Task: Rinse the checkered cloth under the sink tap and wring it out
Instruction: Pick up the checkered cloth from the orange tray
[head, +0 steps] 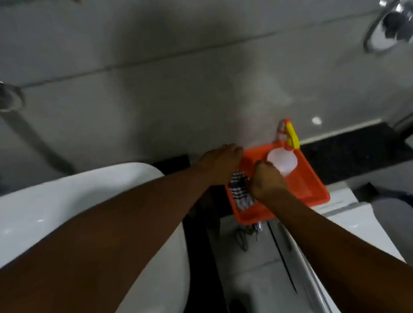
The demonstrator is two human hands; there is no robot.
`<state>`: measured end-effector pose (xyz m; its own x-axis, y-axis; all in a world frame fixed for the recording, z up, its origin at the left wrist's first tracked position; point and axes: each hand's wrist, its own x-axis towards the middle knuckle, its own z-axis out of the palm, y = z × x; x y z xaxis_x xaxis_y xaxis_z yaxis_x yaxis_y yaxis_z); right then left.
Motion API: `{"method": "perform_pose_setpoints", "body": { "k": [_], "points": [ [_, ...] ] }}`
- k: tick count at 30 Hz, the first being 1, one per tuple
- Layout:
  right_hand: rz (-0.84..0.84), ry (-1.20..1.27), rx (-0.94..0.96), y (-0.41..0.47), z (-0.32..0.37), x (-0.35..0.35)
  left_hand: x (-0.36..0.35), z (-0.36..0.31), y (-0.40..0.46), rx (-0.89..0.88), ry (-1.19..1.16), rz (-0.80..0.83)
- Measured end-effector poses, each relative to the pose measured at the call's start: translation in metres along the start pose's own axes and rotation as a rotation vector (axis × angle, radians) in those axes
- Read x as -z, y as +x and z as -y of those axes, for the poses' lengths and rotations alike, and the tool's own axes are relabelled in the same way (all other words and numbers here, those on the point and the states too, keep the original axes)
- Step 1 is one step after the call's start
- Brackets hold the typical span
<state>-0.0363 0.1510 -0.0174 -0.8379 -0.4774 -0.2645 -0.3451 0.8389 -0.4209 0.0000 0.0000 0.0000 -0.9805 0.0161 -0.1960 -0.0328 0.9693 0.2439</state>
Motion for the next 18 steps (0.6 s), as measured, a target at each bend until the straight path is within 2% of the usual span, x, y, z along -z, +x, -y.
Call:
{"method": "perform_pose_setpoints", "body": {
  "k": [4,8,10,14,18],
  "points": [
    [0.170,0.175,-0.194,0.024,-0.045,-0.047,-0.037,0.002,0.051,0.153,-0.064,0.173],
    [0.164,0.212,-0.227,0.042,-0.063,-0.080,-0.063,0.004,0.089,0.303,0.024,0.400],
    [0.151,0.203,-0.255,0.048,-0.066,-0.092,-0.076,0.007,0.101,0.350,0.025,0.455],
    [0.194,0.300,-0.320,0.061,-0.066,-0.095,-0.091,0.008,0.109,0.411,-0.102,0.420],
    [0.162,0.473,-0.378,0.066,-0.068,-0.068,-0.072,0.016,0.103,0.516,-0.367,0.257]
  ]
}}
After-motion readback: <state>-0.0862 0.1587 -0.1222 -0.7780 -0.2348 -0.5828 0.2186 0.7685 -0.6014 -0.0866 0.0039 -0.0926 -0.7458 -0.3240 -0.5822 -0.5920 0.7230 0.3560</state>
